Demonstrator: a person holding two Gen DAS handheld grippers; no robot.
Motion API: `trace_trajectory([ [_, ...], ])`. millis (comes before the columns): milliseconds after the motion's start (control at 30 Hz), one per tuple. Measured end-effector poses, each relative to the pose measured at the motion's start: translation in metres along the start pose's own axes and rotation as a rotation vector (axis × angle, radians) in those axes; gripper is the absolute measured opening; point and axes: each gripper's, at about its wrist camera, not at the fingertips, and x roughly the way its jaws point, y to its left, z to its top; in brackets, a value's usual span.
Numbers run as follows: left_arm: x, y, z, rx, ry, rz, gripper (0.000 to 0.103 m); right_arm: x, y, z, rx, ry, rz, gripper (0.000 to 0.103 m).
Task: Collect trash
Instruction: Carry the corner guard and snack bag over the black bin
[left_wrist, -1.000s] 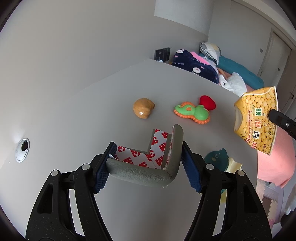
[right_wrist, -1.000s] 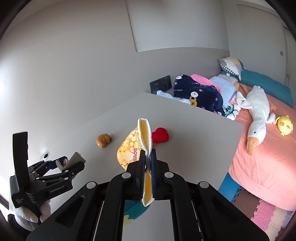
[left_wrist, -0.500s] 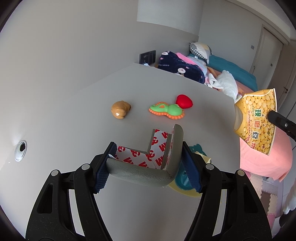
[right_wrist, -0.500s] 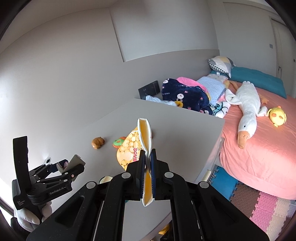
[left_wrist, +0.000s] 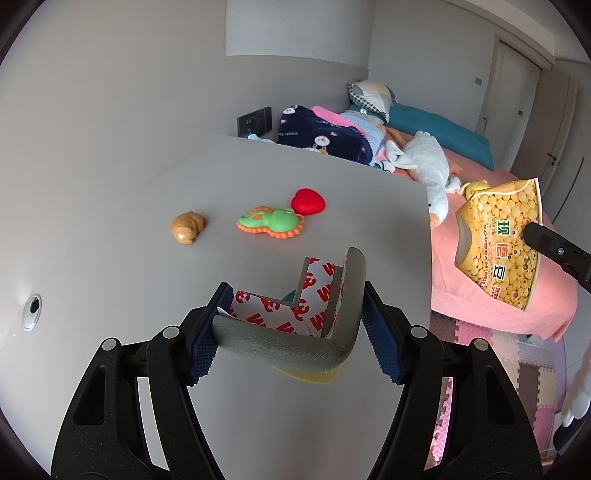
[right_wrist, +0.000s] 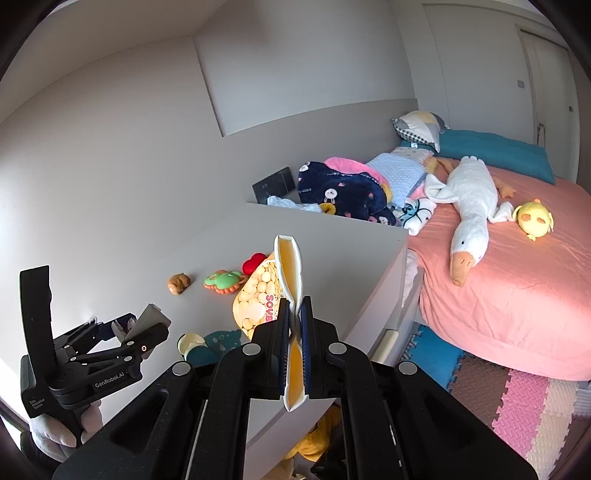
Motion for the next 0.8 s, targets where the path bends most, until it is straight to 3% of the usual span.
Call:
trace_trajectory([
  [800, 0.009, -0.118, -0.003, 0.153, 0.024, -0.135, 0.068, -0.058, -0.094, -0.019, 0.112, -0.029, -0.150, 0.007],
])
